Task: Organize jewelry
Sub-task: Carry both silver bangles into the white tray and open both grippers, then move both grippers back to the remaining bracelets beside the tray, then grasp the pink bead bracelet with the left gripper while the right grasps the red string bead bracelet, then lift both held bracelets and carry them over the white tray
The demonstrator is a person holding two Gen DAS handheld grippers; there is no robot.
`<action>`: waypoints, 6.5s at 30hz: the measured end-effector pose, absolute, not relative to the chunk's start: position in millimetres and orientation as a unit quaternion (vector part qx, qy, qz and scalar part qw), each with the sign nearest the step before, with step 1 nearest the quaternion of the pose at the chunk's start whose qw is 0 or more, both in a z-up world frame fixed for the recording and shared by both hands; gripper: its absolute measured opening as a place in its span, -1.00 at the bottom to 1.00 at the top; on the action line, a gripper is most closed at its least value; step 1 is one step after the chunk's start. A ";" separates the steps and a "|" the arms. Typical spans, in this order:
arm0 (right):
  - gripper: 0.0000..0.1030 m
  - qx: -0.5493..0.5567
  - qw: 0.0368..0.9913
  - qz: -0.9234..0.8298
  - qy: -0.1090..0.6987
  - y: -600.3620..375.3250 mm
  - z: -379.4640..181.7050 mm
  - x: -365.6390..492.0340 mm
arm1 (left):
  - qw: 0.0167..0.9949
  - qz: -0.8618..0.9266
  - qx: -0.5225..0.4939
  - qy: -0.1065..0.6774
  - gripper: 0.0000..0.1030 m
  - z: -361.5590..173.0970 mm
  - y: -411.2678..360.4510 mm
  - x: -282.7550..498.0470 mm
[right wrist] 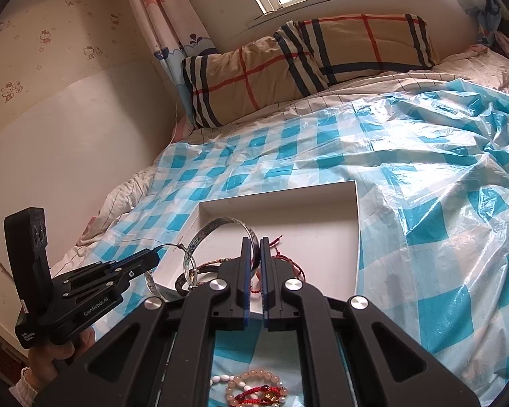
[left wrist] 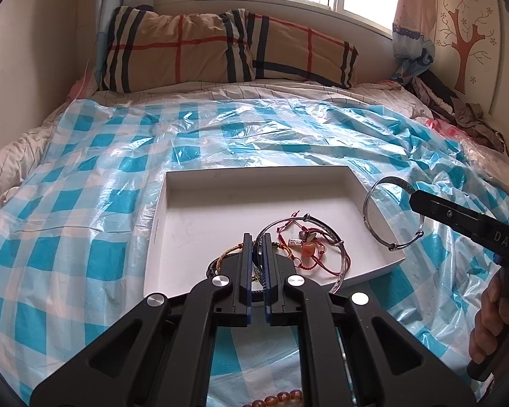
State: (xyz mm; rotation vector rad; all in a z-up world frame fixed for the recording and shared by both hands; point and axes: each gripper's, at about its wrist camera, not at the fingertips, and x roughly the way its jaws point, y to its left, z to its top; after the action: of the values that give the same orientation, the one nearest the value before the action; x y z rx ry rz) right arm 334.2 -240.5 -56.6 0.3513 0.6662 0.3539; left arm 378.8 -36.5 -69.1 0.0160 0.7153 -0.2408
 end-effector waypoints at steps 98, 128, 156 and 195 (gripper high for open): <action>-0.83 0.100 0.848 0.216 0.473 -182.3 -140.4 286.9 | 0.895 -0.190 -0.047 0.401 -0.87 -83.2 -18.7 292.9; -0.83 0.152 0.927 0.214 0.267 -220.5 11.4 166.0 | 0.938 -0.138 0.013 0.318 -0.87 4.2 -28.0 216.3; -0.83 0.146 0.929 0.221 0.259 -205.8 10.2 186.0 | 0.940 -0.120 0.023 0.319 -0.87 -3.9 -27.9 233.6; -0.83 0.134 0.933 0.221 0.252 -203.1 -8.0 243.3 | 0.945 -0.123 0.036 0.300 -0.87 -10.6 -38.9 280.4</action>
State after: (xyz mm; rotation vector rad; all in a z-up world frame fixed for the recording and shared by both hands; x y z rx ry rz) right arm 243.3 -203.1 -8.0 0.2742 0.5150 0.4531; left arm 280.4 -38.9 -10.6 0.0726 0.6118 -0.2502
